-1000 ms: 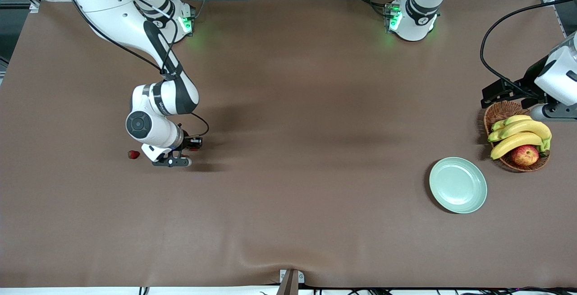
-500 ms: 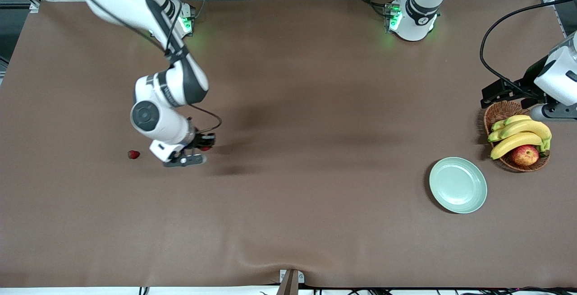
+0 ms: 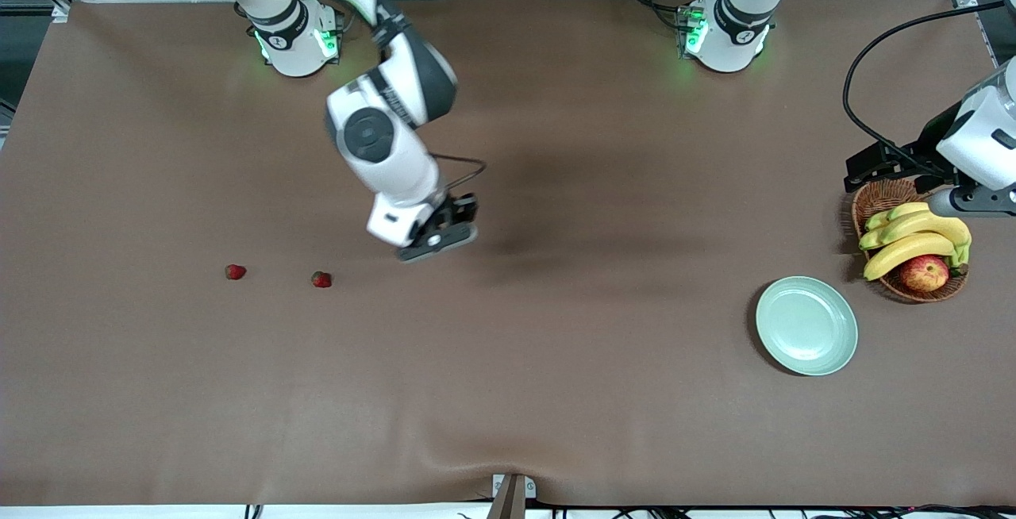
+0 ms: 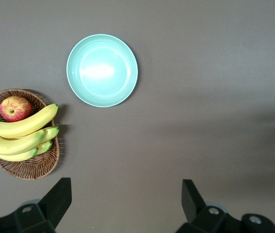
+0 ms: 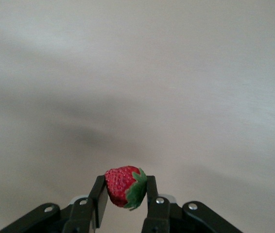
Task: Collect all strawberries into plate
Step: 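Carry the strawberry to mid-table with the right gripper while the left gripper approaches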
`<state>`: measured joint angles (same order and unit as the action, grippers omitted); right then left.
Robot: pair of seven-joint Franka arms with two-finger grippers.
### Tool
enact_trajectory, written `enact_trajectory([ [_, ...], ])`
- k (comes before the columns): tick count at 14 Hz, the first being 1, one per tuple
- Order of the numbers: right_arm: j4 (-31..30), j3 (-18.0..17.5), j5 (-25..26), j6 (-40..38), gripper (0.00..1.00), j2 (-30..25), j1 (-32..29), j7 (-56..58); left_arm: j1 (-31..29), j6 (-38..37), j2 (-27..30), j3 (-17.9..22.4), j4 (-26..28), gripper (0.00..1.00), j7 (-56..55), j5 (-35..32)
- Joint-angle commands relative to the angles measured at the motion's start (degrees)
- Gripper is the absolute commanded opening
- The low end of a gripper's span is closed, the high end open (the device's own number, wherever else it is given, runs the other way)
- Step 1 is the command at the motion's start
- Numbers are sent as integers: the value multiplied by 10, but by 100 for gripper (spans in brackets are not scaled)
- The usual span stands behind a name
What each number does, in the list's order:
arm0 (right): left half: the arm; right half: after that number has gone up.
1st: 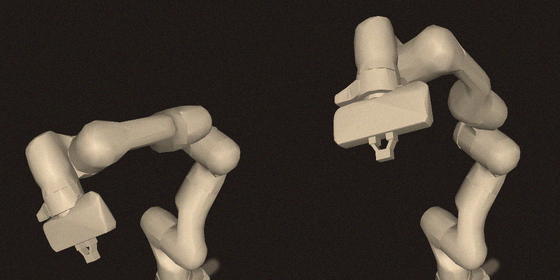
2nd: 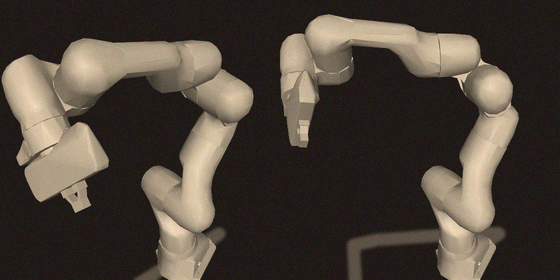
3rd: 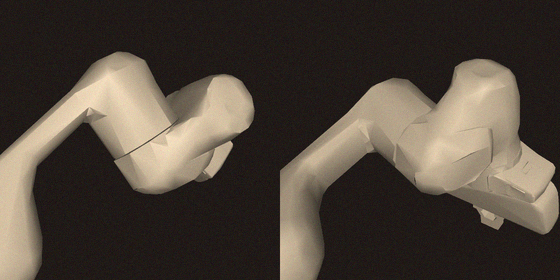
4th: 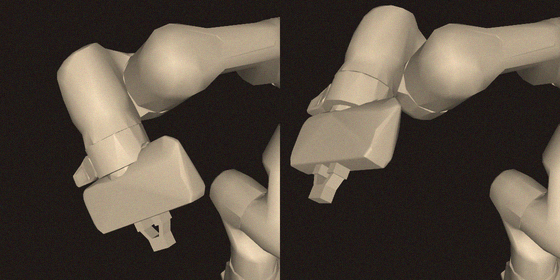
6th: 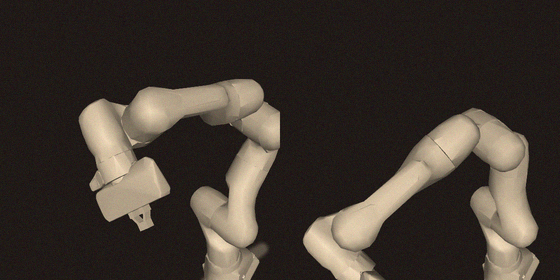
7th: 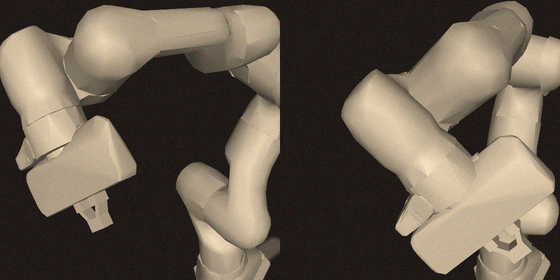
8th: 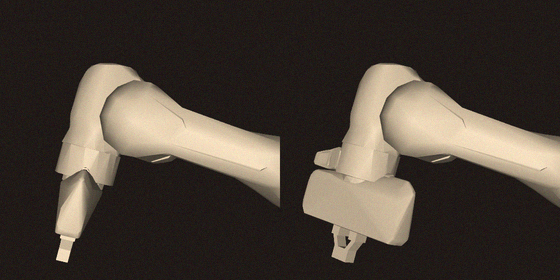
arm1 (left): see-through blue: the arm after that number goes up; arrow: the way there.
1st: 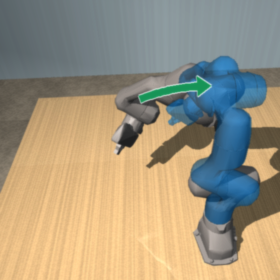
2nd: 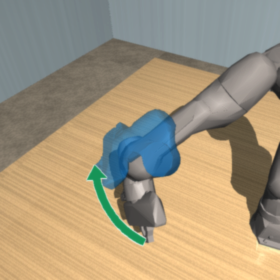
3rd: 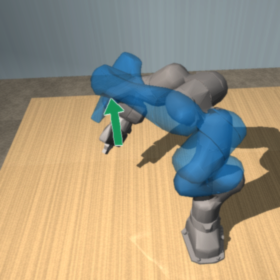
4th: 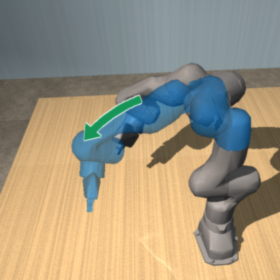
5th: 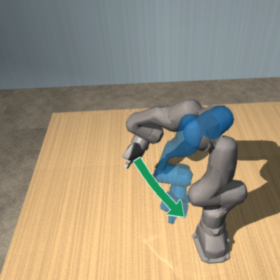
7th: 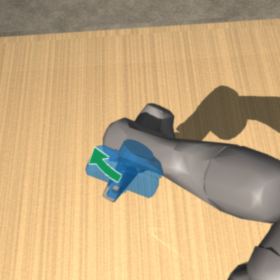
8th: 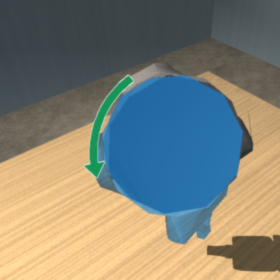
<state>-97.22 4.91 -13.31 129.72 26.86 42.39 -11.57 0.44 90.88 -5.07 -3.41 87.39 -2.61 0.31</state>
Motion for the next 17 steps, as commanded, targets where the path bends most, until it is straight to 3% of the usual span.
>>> enact_trajectory([
  [1, 78, 6, -26, 10, 0, 71, 31, -22, 0, -3, -4, -2, -5, 100, -6, 10],
  [8, 207, 6, -43, 146, 0, 217, 125, -139, -2, -3, -10, -3, -4, 100, 0, 10],
  [12, 291, 6, -42, 165, 0, 293, 144, -147, 3, 0, -20, -3, -6, 100, 1, 10],
  [17, 298, 7, -40, 170, 4, 315, 145, -137, 4, 15, -48, -5, -8, 100, 1, 35],
])
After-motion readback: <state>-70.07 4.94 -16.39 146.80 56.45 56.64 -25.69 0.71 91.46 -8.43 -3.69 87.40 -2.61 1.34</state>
